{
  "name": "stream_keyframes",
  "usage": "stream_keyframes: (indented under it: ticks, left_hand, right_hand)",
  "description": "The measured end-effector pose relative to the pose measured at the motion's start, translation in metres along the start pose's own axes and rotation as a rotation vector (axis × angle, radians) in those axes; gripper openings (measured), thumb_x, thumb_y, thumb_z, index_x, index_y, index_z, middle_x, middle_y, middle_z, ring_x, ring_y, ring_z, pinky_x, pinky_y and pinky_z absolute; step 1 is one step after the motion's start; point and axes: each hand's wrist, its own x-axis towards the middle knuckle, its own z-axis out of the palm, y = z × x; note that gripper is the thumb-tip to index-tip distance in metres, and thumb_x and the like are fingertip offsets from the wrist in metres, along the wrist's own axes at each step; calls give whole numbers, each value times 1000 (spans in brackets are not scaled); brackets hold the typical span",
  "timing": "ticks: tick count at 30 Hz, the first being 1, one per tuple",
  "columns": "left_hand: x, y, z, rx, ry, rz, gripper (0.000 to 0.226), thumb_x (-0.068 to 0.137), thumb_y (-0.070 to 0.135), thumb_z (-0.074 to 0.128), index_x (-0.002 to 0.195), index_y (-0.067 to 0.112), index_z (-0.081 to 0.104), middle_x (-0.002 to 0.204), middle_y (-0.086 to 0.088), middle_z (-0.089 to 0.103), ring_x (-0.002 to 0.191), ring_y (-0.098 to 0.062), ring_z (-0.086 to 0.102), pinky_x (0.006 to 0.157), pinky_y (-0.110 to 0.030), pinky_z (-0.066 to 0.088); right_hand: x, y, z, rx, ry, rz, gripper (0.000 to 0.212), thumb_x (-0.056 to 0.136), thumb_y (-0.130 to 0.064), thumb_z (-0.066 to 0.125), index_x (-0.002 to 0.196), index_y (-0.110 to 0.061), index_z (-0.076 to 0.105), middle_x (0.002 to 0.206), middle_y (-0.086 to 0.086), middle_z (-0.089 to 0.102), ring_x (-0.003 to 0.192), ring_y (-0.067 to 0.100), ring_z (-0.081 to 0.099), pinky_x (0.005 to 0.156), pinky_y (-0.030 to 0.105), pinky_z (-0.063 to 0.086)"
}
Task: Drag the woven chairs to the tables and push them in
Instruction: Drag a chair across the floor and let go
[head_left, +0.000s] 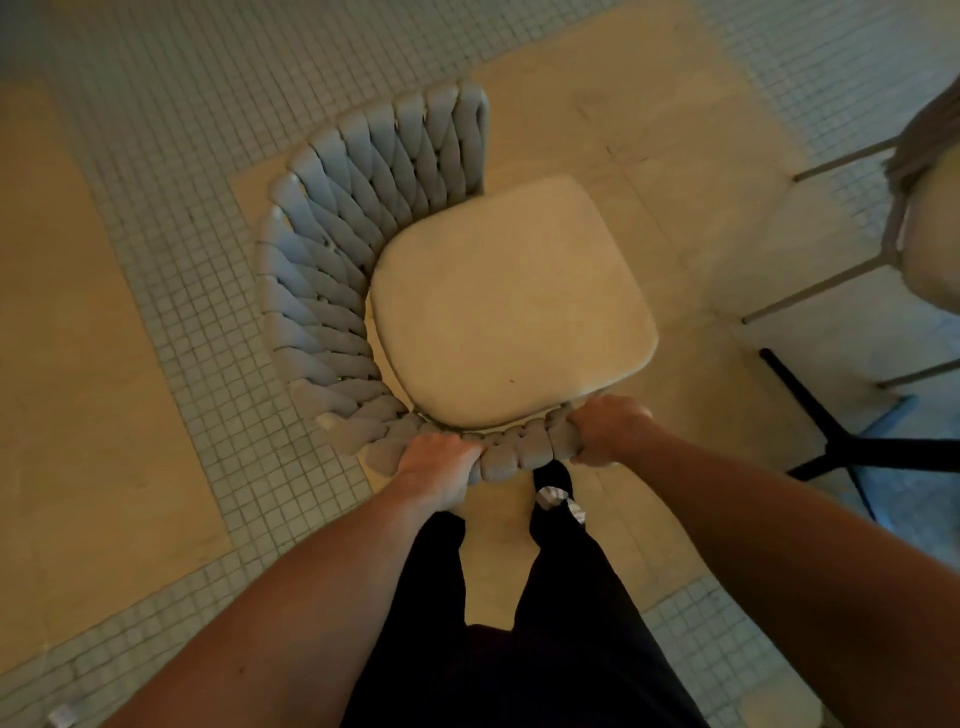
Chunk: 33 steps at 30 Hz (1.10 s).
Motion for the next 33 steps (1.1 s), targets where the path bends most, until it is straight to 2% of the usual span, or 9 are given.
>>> stream_keyframes:
  ticks: [6, 9, 13, 15, 18, 22, 26, 29, 33]
  left_hand:
    - [-7, -50, -5, 155, -39, 87, 34, 92, 16, 63, 124, 27, 59, 108, -3, 64, 95, -25, 61, 76, -39, 52]
    - [-9, -76, -12, 231, -46, 107, 38, 93, 10, 59, 125, 30, 59, 106, -2, 64, 98, -25, 60, 72, -38, 48]
    - [-7, -108, -21, 307, -30, 134, 37, 91, 10, 58, 119, 35, 62, 103, 4, 67, 99, -21, 63, 81, -38, 51]
    - [-4, -120, -25, 352, -8, 140, 42, 91, 13, 58, 120, 42, 60, 103, 7, 68, 98, -20, 64, 88, -39, 49]
    - [-3, -135, -33, 394, 51, 121, 43, 94, 16, 56, 125, 46, 58, 112, 6, 67, 108, -21, 61, 94, -37, 41]
    - [1, -148, -43, 437, 96, 68, 36, 95, 19, 55, 121, 43, 63, 114, 9, 66, 114, -21, 56, 93, -37, 36]
    - [3, -148, -40, 446, 84, 0, 29, 96, 21, 50, 118, 37, 61, 115, 8, 64, 121, -26, 49, 104, -49, 25]
    - [5, -151, -35, 393, 93, -48, 33, 94, 21, 51, 124, 33, 59, 114, 6, 64, 123, -26, 47, 116, -53, 14]
    - [-2, -153, -32, 361, 114, -42, 43, 89, 24, 58, 131, 31, 53, 120, 4, 61, 126, -27, 43, 118, -51, 9]
  right_hand:
    - [-5, -53, 17, 151, 19, 54, 47, 93, -52, 63, 130, -22, 61, 130, 5, 61, 121, 26, 60, 95, 40, 54]
    - [-5, -83, 23, 252, 45, 59, 50, 93, -55, 62, 129, -20, 59, 128, 5, 62, 118, 26, 61, 93, 40, 54]
    - [-1, -112, 24, 376, 78, 80, 49, 96, -54, 60, 131, -20, 55, 128, 6, 62, 117, 28, 61, 93, 40, 52]
    - [2, -123, 19, 396, 88, 90, 51, 97, -55, 59, 133, -19, 55, 131, 6, 60, 119, 28, 60, 94, 40, 52]
    - [7, -139, 7, 433, 96, 107, 52, 98, -54, 59, 134, -18, 54, 133, 7, 59, 122, 29, 58, 94, 41, 51]
    - [15, -150, -5, 480, 85, 123, 50, 99, -51, 58, 135, -16, 55, 134, 8, 58, 124, 29, 57, 94, 42, 51]
    - [20, -152, -8, 496, 76, 155, 48, 97, -50, 62, 133, -18, 58, 130, 6, 59, 121, 29, 59, 90, 41, 52]
    - [20, -150, -5, 556, 68, 154, 46, 94, -45, 65, 131, -19, 58, 129, 5, 61, 118, 29, 60, 87, 41, 52]
    - [14, -149, -5, 628, 58, 129, 53, 87, -43, 68, 132, -19, 52, 131, 6, 59, 119, 33, 59, 90, 43, 53]
